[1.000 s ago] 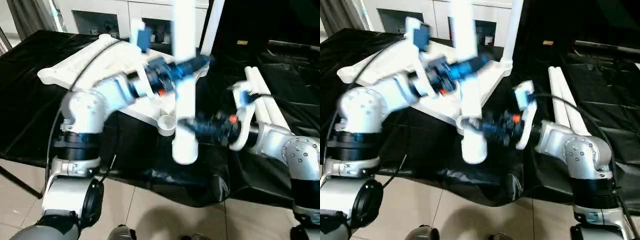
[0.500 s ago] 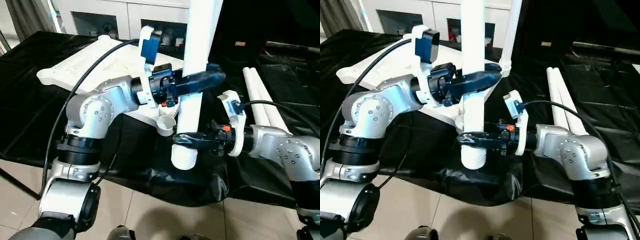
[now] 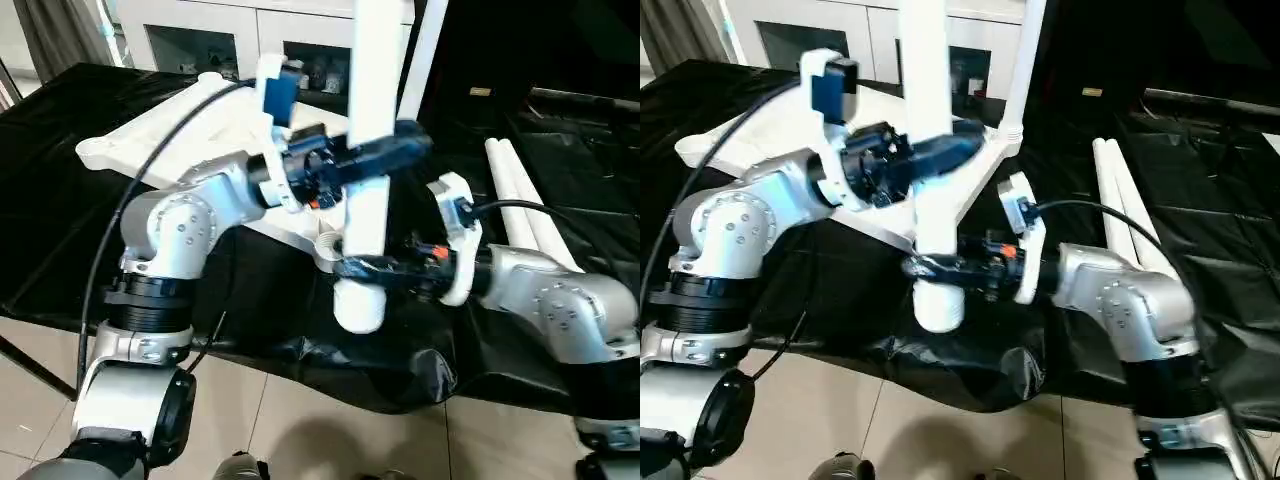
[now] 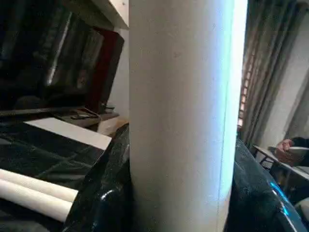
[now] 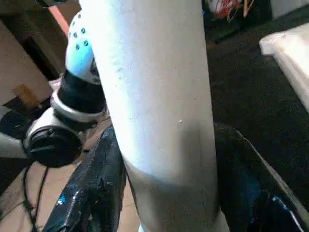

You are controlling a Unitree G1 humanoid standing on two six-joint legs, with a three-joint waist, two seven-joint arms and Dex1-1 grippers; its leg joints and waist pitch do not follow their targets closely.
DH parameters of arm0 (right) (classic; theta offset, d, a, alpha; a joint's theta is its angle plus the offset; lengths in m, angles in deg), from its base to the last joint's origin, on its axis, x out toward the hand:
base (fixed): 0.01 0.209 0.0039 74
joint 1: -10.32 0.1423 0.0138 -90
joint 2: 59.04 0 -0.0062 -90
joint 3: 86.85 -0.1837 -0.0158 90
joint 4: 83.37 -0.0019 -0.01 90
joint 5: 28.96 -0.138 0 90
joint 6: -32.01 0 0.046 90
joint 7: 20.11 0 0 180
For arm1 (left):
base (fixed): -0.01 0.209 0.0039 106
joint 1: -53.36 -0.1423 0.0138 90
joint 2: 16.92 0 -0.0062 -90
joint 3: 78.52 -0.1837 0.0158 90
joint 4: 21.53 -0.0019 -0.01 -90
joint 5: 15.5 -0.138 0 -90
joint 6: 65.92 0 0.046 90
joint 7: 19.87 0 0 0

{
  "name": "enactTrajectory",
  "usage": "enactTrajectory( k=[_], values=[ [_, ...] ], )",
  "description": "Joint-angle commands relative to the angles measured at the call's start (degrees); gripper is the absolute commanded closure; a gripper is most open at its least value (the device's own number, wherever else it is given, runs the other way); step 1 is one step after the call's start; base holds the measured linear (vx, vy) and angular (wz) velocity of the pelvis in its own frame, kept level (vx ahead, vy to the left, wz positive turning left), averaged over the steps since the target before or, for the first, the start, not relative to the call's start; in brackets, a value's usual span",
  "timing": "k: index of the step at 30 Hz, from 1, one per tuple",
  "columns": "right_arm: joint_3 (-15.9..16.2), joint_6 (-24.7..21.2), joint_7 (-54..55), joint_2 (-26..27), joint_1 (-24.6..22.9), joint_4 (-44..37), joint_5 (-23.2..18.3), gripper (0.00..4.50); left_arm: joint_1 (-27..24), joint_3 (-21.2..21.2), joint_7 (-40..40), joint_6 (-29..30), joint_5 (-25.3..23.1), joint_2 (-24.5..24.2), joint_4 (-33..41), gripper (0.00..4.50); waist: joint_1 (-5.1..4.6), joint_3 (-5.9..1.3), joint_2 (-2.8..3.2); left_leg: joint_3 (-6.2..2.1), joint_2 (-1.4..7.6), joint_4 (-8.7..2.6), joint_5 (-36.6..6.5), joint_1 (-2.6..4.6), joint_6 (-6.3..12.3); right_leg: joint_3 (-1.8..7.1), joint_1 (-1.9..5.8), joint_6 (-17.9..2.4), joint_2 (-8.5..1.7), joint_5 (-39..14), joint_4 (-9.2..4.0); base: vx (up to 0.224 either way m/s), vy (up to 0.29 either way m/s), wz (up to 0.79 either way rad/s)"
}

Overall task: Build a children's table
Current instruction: Pick table leg

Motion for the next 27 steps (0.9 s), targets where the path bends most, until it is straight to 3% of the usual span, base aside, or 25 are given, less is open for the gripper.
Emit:
enactTrajectory(
  k=[1, 2, 8, 15, 18, 19, 27],
  values=[
    [-1.57, 2.13, 3.31, 0.62, 0.12, 1.10, 1.70, 2.38, -0.15, -1.98, 1.01, -0.54, -1.38, 0.70, 0.88, 2.15, 0.00, -6.08, -0.18, -0.67, 0.90, -3.27, -5.91, 0.90, -0.24, 2.27, 3.59, -11.20, -3.77, -8.09, -4.40, 0.000, 0.000, 0.00],
    [-1.70, 5.64, 7.21, 2.19, 0.17, 2.46, 4.94, 2.40, -0.04, -1.49, 4.13, -0.91, -2.71, 1.56, 0.23, 2.01, -0.05, -6.08, 0.02, -0.67, 0.89, -3.25, -5.91, 0.90, -0.34, 2.26, 3.50, -11.21, -3.73, -7.92, -4.36, 0.000, 0.000, 0.00],
    [-2.03, 9.72, 12.53, 4.67, 0.22, 4.00, 8.78, 2.51, 0.09, -2.04, 11.93, -3.60, -8.15, 2.60, -0.11, 1.66, -0.15, -6.11, 0.10, -0.72, 0.98, -3.36, -6.39, 1.08, -0.89, 2.33, 3.50, -10.70, -3.74, -7.83, -4.48, 0.000, 0.000, 0.00],
    [-1.88, 14.93, 17.94, 7.92, 0.19, 6.05, 13.48, 2.61, 1.91, 0.84, 25.89, -5.37, -13.01, 5.66, -0.87, 1.66, -0.45, -6.14, 0.01, -0.79, 0.79, -3.34, -6.28, 0.83, -0.79, 2.27, 3.76, -10.75, -3.57, -6.52, -4.47, 0.000, 0.000, 0.00],
    [-1.25, 15.97, 18.50, 7.95, 0.14, 6.39, 14.55, 2.62, 2.16, 0.57, 27.66, -6.75, -15.34, 5.40, -1.35, 1.66, -0.54, -6.15, -0.04, -0.77, 0.76, -3.32, -6.19, 0.86, -0.39, 2.28, 3.75, -10.29, -3.58, -6.75, -4.50, 0.000, 0.000, 0.00],
    [-1.04, 16.20, 18.39, 7.85, 0.15, 6.47, 14.75, 2.62, 2.21, 0.76, 27.72, -6.67, -15.06, 5.55, -1.49, 1.94, -0.59, -6.13, -0.05, -0.76, 0.72, -3.32, -6.20, 0.86, -0.37, 2.29, 3.77, -10.29, -3.58, -6.77, -4.50, 0.000, 0.000, 0.00],
    [0.29, 18.39, 17.46, 7.82, 0.40, 7.61, 17.13, 2.64, 1.90, 0.09, 24.79, -2.59, -11.78, 4.95, 0.10, 2.42, -0.75, -6.05, -0.13, -0.69, 0.72, -3.29, -6.50, 0.88, 0.06, 2.29, 3.66, -11.12, -3.59, -7.19, -4.47, 0.000, 0.000, 0.00]
  ],
)
